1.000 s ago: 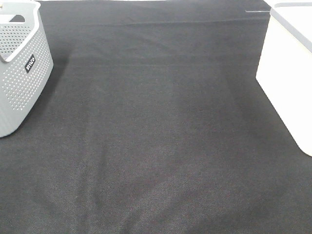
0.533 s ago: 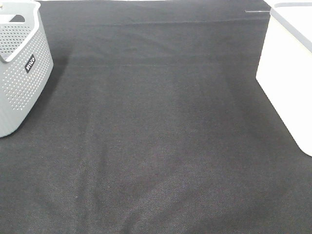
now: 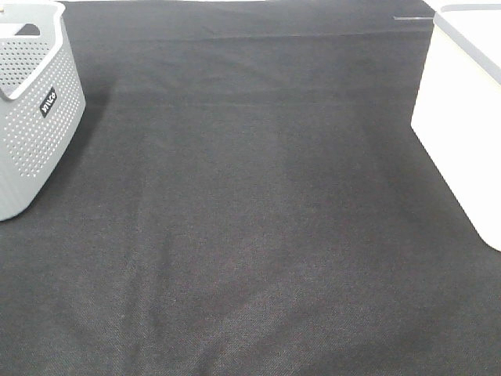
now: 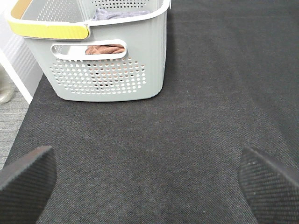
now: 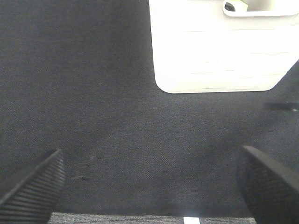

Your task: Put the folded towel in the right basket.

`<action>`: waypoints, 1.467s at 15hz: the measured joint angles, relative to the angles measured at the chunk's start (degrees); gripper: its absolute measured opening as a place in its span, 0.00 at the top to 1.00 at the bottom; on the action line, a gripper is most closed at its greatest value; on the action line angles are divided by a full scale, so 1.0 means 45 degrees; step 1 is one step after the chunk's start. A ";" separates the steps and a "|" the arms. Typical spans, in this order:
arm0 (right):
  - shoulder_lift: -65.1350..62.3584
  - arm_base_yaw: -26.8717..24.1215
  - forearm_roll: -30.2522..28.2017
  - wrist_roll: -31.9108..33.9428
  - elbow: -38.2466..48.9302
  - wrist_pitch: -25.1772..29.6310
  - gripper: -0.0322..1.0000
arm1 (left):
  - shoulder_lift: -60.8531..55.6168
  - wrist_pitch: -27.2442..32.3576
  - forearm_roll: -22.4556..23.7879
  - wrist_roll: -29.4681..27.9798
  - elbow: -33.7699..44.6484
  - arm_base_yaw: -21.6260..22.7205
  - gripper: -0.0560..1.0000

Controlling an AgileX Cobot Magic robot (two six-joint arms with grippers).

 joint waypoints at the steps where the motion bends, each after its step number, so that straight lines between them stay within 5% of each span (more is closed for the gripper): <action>1: 0.0000 0.0000 0.0089 0.0000 0.0000 0.0000 0.04 | 0.0000 0.0000 0.0000 0.0000 0.0000 0.0000 0.01; 5: 0.0000 -0.0980 0.0178 0.0000 0.0000 -0.0013 0.04 | 0.0000 0.0000 0.0000 0.0000 0.0000 0.0000 0.01; 22: 0.0000 -0.1031 0.0255 0.0000 0.0000 -0.0013 0.04 | 0.0000 0.0000 0.0000 0.0000 0.0000 0.0000 0.01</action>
